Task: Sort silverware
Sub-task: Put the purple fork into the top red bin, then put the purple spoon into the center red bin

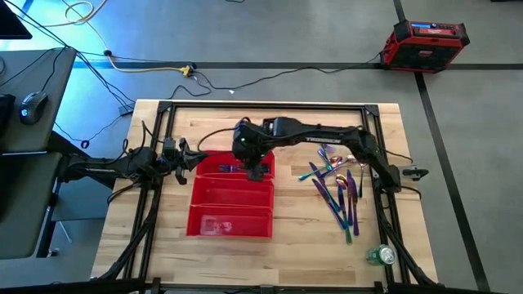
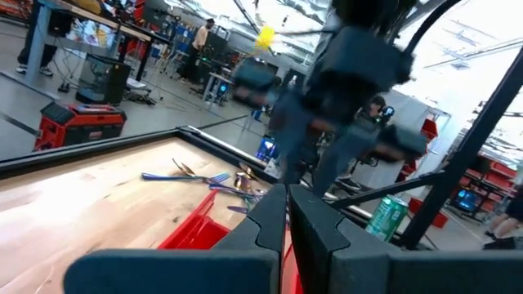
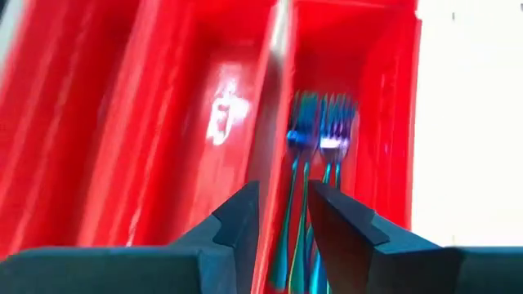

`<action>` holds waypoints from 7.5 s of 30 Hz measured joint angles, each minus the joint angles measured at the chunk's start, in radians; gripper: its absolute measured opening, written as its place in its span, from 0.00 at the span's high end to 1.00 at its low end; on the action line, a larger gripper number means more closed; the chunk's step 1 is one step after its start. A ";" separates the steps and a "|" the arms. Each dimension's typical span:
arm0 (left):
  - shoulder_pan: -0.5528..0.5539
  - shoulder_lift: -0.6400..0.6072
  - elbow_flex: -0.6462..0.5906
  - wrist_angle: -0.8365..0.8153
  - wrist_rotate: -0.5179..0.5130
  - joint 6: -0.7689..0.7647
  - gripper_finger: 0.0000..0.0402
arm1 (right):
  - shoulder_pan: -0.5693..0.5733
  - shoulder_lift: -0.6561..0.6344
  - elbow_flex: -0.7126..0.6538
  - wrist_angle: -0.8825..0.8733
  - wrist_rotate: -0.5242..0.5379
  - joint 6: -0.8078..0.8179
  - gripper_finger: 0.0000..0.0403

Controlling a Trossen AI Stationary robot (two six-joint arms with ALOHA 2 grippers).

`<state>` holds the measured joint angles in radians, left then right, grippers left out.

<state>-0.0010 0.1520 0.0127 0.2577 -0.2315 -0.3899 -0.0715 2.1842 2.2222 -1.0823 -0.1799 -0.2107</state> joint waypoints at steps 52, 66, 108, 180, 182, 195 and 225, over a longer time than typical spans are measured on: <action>0.000 0.001 0.000 -0.006 -0.014 -0.007 1.00 | -0.581 -0.430 -1.228 0.403 0.208 0.016 0.76; 0.000 0.001 0.000 -0.006 -0.017 -0.007 1.00 | -0.591 -0.427 -1.134 0.459 0.005 0.499 0.98; -0.001 0.001 0.000 -0.007 -0.026 0.008 1.00 | -0.405 -0.324 -1.090 0.524 0.370 -1.457 0.80; 0.000 0.001 0.000 -0.020 -0.051 0.000 1.00 | -0.115 -0.331 -0.486 0.433 0.092 0.191 1.00; -0.001 0.001 0.000 -0.019 -0.051 -0.001 1.00 | -0.075 -0.278 -0.427 0.415 0.095 0.209 1.00; 0.000 0.001 0.000 -0.028 -0.036 -0.018 1.00 | -0.026 0.111 -0.112 0.132 0.098 0.211 1.00; -0.001 0.001 0.000 -0.033 0.005 -0.019 1.00 | 0.027 -0.200 -0.008 -0.093 0.059 -0.165 0.68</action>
<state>-0.0017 0.1532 0.0124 0.2250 -0.2266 -0.4091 -0.0443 1.9841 2.2139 -1.1756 -0.1211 -0.3756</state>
